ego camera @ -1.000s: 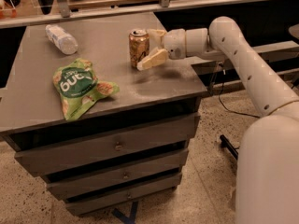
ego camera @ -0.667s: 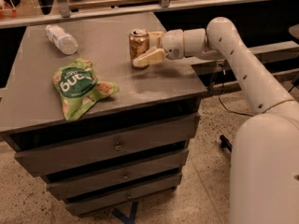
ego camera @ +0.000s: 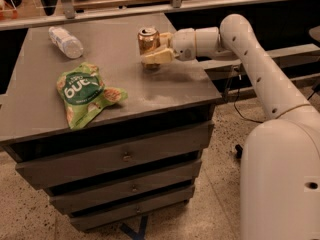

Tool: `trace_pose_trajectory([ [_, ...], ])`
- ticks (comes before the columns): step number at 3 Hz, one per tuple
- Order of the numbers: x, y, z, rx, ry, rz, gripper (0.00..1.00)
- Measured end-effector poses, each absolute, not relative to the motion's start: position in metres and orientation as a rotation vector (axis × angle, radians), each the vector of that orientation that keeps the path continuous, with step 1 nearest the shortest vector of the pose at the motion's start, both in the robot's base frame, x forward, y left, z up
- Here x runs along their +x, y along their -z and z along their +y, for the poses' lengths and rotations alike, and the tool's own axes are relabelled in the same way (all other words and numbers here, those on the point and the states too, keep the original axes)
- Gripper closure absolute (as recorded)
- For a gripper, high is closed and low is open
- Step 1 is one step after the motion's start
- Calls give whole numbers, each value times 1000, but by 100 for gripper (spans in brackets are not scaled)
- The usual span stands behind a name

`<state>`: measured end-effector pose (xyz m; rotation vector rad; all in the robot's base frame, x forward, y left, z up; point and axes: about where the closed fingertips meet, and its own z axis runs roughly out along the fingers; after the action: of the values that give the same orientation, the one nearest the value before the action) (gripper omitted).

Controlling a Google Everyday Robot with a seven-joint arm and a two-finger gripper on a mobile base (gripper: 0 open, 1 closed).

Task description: Knock orange can over

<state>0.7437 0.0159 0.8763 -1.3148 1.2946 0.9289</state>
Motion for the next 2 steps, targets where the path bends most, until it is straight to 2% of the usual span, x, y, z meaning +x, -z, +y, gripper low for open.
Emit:
trace_pose_trajectory([
  [1, 744, -905, 14, -1443, -813, 1261, 90],
  [2, 741, -931, 17, -1650, -658, 1223, 100],
])
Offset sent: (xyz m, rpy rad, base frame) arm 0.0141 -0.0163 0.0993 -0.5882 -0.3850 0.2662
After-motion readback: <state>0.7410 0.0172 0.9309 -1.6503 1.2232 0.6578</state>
